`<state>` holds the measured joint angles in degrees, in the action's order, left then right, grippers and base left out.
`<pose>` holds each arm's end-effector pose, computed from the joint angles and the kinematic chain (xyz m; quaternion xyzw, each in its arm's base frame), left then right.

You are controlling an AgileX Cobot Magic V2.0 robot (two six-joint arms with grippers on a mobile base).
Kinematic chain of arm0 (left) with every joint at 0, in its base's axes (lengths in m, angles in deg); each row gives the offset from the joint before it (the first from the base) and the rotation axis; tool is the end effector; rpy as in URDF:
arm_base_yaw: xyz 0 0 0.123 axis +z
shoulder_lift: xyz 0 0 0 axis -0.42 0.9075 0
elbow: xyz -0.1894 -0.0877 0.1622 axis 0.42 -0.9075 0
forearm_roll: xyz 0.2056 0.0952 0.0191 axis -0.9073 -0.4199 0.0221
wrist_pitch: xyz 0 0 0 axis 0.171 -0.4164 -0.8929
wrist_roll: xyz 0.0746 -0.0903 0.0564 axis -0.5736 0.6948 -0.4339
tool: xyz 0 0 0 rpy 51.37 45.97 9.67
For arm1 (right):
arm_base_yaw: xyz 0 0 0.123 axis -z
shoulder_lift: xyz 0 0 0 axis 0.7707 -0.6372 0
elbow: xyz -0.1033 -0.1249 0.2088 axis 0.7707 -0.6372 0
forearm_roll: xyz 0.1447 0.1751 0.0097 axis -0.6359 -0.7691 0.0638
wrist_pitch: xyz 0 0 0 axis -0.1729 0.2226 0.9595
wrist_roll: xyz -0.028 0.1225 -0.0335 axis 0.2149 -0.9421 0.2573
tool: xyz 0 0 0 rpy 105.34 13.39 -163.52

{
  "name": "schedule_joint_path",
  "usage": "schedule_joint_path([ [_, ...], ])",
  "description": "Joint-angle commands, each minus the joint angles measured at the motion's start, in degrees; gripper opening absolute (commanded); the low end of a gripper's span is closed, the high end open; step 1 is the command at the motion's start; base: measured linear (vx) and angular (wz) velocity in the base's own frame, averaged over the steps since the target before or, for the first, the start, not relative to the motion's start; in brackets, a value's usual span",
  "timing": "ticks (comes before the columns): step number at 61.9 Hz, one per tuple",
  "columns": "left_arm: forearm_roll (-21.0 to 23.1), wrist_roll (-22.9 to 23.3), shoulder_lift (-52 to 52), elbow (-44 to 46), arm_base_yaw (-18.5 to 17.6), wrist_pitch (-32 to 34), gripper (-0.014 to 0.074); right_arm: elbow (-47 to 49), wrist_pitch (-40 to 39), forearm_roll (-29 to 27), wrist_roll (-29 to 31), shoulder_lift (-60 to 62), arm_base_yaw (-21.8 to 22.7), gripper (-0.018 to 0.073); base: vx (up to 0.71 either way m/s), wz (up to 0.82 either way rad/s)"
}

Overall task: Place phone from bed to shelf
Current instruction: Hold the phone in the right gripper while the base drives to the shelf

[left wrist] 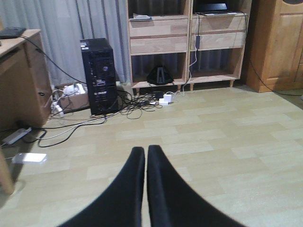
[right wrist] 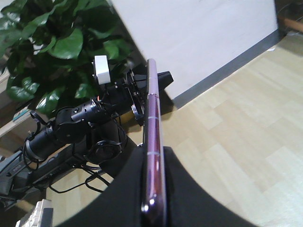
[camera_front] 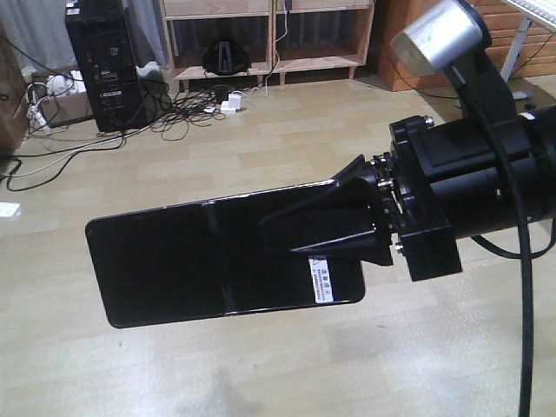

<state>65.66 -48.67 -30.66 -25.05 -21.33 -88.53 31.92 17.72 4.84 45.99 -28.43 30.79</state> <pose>0.0903 0.0045 0.1817 -0.0134 0.7479 0.0234 0.6633 0.1745 0.1840 0.3636 -0.4027 0.7112 0.4963 0.2929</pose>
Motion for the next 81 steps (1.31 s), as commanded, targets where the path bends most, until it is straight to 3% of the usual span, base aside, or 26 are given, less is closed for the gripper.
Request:
schedule_joint_path([
  [1, 0.5, 0.0, -0.4, -0.4, 0.0, 4.2, 0.0001, 1.6, 3.1, -5.2, 0.2, 1.3, 0.1, -0.0002, 0.41, -0.09],
  [81, 0.5, 0.0, -0.4, -0.4, 0.0, 4.2, 0.0001, 1.6, 3.1, -5.2, 0.2, 1.3, 0.1, -0.0002, 0.43, -0.15],
])
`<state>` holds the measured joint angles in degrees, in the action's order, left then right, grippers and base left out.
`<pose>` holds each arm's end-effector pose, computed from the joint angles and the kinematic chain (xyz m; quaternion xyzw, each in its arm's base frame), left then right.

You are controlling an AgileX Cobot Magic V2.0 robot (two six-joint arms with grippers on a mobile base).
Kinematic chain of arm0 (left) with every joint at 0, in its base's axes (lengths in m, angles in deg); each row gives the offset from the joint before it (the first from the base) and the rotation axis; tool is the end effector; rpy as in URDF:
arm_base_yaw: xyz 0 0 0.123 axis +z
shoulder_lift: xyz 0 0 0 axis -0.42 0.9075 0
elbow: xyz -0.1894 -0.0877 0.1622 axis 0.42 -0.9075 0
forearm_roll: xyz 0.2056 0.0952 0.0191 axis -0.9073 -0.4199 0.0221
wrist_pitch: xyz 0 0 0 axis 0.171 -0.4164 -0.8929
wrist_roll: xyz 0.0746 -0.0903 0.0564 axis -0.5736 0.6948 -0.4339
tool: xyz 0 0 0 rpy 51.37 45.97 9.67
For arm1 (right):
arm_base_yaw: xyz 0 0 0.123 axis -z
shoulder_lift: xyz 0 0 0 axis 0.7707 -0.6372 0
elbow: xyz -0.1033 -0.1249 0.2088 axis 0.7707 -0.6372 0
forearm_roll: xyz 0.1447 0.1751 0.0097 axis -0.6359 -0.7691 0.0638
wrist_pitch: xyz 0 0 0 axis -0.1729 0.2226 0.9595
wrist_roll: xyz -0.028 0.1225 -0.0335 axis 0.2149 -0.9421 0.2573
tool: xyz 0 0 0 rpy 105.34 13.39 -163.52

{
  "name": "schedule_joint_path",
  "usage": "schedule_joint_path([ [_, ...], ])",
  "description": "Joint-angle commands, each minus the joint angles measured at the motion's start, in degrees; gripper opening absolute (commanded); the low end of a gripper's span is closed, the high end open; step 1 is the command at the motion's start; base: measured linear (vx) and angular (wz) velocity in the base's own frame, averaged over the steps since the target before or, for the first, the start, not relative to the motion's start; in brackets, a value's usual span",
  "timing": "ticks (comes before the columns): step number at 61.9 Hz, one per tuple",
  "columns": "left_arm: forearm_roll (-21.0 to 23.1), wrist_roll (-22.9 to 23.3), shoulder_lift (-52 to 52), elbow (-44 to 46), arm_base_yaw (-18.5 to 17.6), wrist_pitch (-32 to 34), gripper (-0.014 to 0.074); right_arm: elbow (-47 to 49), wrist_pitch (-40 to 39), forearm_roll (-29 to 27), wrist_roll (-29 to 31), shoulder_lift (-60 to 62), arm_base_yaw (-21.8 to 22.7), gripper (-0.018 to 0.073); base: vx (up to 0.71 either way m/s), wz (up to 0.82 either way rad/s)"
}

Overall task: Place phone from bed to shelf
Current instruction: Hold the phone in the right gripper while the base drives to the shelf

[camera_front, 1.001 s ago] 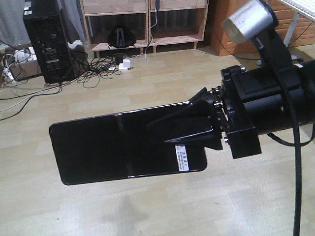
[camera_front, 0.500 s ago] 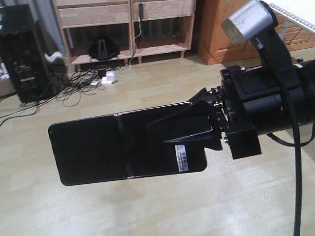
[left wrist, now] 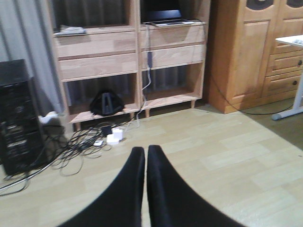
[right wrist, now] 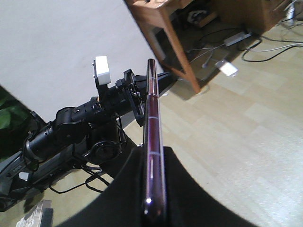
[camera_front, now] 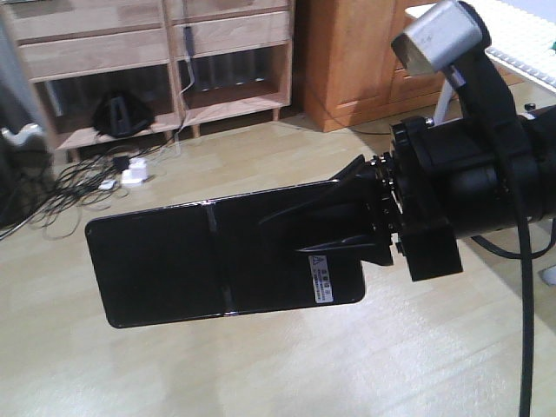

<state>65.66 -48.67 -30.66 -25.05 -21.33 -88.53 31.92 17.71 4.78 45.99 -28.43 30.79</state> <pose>0.0903 0.0045 0.1817 -0.0134 0.7479 0.0234 0.6633 0.1745 0.1841 0.3637 -0.4024 0.7110 0.4966 0.2930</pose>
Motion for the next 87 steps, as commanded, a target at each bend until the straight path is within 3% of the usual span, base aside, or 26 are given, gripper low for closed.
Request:
schedule_joint_path([
  [1, 0.5, 0.0, -0.4, -0.4, 0.0, 4.2, 0.0001, 1.6, 3.1, -5.1, 0.2, 1.3, 0.1, -0.0002, 0.45, -0.24],
  [87, 0.5, 0.0, -0.4, -0.4, 0.0, 4.2, 0.0001, 1.6, 3.1, -5.2, 0.2, 1.3, 0.1, -0.0002, 0.46, -0.11],
])
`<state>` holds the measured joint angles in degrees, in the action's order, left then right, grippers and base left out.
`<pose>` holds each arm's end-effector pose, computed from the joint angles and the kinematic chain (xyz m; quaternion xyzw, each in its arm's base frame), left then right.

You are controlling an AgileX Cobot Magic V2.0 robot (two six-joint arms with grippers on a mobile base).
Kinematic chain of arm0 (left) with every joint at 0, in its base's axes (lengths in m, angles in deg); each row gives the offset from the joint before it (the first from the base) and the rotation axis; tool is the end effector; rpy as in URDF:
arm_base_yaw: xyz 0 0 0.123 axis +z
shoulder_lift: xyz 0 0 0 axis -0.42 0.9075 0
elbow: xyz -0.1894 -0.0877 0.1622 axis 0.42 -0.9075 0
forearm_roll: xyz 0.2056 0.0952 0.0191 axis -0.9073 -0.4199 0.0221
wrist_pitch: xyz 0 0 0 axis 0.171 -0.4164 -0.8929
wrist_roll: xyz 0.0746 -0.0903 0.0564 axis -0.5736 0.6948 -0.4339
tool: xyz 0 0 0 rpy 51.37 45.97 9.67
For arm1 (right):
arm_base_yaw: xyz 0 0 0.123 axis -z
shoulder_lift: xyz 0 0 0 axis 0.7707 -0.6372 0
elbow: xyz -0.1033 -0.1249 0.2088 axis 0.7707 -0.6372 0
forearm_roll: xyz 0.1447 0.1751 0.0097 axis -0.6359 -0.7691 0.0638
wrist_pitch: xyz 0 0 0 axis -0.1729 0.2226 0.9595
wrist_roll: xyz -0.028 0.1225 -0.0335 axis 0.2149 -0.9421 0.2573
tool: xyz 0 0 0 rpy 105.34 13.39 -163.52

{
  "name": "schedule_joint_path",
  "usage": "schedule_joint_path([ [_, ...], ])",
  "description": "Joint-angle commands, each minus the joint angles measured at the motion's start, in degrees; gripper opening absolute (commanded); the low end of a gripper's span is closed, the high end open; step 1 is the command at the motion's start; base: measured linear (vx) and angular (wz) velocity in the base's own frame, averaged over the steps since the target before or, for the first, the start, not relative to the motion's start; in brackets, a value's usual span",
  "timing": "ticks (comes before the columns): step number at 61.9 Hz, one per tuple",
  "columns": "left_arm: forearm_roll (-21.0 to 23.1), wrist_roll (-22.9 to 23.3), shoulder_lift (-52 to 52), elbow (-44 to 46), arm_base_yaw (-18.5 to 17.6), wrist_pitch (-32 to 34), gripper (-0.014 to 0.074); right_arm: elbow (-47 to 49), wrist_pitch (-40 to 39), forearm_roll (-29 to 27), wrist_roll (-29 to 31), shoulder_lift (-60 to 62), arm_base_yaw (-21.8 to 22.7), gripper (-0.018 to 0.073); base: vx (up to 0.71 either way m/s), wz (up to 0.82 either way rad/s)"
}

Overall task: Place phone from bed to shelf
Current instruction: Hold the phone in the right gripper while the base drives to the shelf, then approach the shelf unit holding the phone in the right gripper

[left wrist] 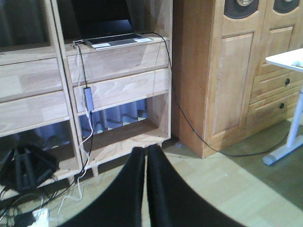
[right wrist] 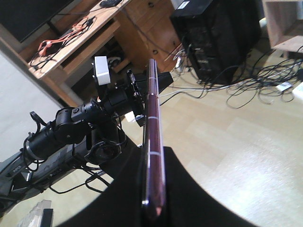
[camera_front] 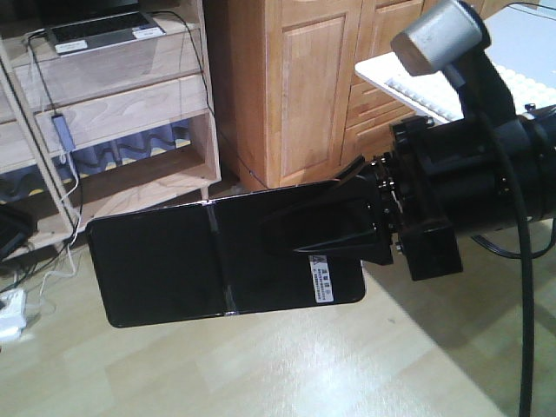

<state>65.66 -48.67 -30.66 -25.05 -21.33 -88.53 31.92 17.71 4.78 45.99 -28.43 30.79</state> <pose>0.0903 0.0045 0.1817 -0.0134 0.7479 0.0234 0.6633 0.1745 0.1841 0.3637 -0.4024 0.7110 0.4966 0.2930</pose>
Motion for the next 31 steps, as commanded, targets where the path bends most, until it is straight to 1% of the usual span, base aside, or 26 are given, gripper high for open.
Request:
schedule_joint_path([
  [1, 0.5, 0.0, -0.4, -0.4, 0.0, 4.2, 0.0001, 1.6, 3.1, -5.2, 0.2, 1.3, 0.1, -0.0002, 0.46, 0.00],
  [17, 0.5, 0.0, -0.4, -0.4, 0.0, 4.2, 0.0001, 1.6, 3.1, -5.2, 0.2, 1.3, 0.1, -0.0002, 0.45, 0.04],
  [31, 0.5, 0.0, -0.4, -0.4, 0.0, 4.2, 0.0001, 1.6, 3.1, -5.1, 0.2, 1.3, 0.1, -0.0002, 0.46, 0.15],
])
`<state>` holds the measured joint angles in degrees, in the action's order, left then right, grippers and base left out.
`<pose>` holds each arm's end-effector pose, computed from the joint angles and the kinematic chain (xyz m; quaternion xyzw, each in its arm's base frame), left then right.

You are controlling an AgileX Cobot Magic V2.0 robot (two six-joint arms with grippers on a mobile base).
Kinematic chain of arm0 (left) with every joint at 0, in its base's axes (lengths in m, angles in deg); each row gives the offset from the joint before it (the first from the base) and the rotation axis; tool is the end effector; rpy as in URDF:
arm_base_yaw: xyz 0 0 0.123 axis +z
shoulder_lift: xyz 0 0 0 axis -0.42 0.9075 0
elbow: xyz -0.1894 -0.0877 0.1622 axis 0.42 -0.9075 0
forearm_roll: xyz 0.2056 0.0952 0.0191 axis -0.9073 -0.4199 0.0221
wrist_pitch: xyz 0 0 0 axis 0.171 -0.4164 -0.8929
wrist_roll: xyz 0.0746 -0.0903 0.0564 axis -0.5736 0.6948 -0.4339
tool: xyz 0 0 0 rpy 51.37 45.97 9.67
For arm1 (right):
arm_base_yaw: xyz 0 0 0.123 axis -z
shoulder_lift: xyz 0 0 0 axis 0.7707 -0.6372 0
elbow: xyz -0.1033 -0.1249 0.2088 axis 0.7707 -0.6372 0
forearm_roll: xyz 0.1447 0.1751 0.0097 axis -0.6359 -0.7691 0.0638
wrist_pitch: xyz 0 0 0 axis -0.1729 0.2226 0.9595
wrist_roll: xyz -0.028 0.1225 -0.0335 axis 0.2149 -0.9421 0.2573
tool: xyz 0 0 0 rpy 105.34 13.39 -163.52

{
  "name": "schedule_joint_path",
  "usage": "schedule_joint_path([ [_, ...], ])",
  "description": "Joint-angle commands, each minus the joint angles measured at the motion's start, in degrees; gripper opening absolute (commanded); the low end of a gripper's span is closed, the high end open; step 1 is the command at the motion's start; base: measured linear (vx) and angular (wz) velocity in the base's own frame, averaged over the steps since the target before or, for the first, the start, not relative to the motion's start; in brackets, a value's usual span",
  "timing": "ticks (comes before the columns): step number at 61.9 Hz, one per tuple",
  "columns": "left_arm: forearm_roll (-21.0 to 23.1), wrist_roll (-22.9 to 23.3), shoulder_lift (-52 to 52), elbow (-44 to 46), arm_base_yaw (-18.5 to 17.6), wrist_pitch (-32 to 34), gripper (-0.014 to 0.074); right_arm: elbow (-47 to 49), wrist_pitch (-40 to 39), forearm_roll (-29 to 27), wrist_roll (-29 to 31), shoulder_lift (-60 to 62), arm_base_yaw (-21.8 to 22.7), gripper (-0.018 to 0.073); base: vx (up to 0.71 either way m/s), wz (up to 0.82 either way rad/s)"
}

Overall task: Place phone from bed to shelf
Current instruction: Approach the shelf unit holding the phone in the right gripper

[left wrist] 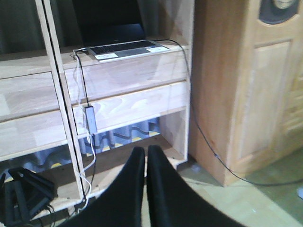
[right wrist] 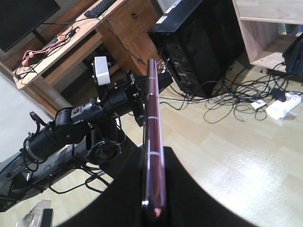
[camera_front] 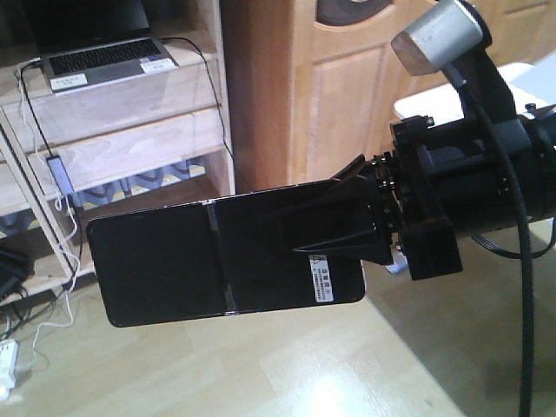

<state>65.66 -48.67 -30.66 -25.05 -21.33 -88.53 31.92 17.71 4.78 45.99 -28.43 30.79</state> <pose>0.0903 0.0045 0.1817 -0.0134 0.7479 0.0234 0.6633 0.1745 0.1841 0.3637 -0.4024 0.7110 0.4966 0.2930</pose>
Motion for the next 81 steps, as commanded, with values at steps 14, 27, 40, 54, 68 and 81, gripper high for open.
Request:
schedule_joint_path([
  [14, 0.5, 0.0, -0.4, -0.4, 0.0, 4.2, 0.0001, 1.6, 3.1, -5.1, 0.2, 1.3, 0.1, -0.0002, 0.47, 0.21],
  [27, 0.5, 0.0, -0.4, -0.4, 0.0, 4.2, 0.0001, 1.6, 3.1, -5.1, 0.2, 1.3, 0.1, -0.0002, 0.47, 0.22],
  [40, 0.5, 0.0, -0.4, -0.4, 0.0, 4.2, 0.0001, 1.6, 3.1, -5.1, 0.2, 1.3, 0.1, -0.0002, 0.46, 0.20],
  [54, 0.5, 0.0, -0.4, -0.4, 0.0, 4.2, 0.0001, 1.6, 3.1, -5.1, 0.2, 1.3, 0.1, -0.0002, 0.44, 0.18],
  [68, 0.5, 0.0, -0.4, -0.4, 0.0, 4.2, 0.0001, 1.6, 3.1, -5.1, 0.2, 1.3, 0.1, -0.0002, 0.41, 0.20],
  [81, 0.5, 0.0, -0.4, -0.4, 0.0, 4.2, 0.0001, 1.6, 3.1, -5.1, 0.2, 1.3, 0.1, -0.0002, 0.38, 0.25],
])
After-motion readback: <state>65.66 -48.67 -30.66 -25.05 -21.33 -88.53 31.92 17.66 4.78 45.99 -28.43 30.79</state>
